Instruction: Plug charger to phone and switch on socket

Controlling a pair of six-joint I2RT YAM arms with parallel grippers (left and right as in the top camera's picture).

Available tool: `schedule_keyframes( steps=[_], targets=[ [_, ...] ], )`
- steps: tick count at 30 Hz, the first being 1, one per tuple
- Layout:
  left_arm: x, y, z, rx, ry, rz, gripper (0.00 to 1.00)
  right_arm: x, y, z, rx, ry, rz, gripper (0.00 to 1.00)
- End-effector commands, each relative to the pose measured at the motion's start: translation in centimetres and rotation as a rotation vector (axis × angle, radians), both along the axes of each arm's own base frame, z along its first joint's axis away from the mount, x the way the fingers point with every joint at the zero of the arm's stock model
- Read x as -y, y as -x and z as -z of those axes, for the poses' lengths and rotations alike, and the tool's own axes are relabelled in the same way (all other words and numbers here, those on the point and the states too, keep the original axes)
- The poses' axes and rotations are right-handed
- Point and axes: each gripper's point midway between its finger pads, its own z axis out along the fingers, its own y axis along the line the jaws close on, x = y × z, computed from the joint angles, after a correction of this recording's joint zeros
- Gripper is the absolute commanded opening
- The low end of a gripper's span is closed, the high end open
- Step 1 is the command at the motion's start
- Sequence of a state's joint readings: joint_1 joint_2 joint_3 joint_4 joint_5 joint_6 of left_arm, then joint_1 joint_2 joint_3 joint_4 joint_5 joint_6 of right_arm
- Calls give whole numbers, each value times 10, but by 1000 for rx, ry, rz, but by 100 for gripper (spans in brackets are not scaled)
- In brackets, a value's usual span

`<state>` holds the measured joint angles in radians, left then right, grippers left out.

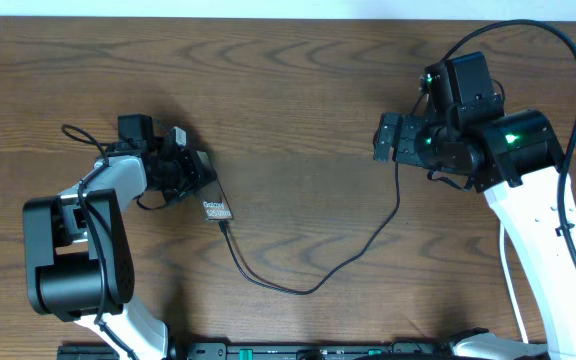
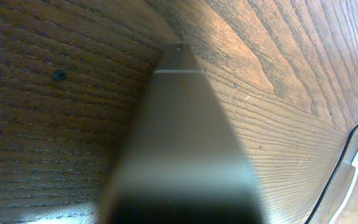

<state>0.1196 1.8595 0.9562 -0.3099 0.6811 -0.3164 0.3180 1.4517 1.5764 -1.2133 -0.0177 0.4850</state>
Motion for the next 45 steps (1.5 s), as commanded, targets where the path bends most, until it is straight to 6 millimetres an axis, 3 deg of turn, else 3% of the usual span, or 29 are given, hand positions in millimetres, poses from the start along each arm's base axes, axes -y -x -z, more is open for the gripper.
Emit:
schedule_keyframes(
  steps=[1, 10, 17, 25, 28, 34, 45],
  targets=[
    [3, 1, 5, -15, 7, 13, 7, 1, 1, -7, 24, 14, -10, 99],
    [3, 8, 7, -48, 10, 13, 8, 1, 0, -7, 25, 14, -10, 99],
    [3, 18, 10, -98, 4, 10, 32, 1, 0, -7, 26, 13, -11, 99],
    [-1, 33, 16, -171, -28, 7, 41, 1, 0, -7, 25, 13, -11, 99],
    [-1, 41, 17, -205, -29, 7, 42, 1, 0, -7, 25, 13, -10, 99],
    [-22, 69, 30, -346, -170, -25, 43, 1, 0, -7, 26, 13, -10, 99],
    [-25, 76, 31, -396, -182, -57, 44, 1, 0, -7, 26, 13, -10, 99]
  ],
)
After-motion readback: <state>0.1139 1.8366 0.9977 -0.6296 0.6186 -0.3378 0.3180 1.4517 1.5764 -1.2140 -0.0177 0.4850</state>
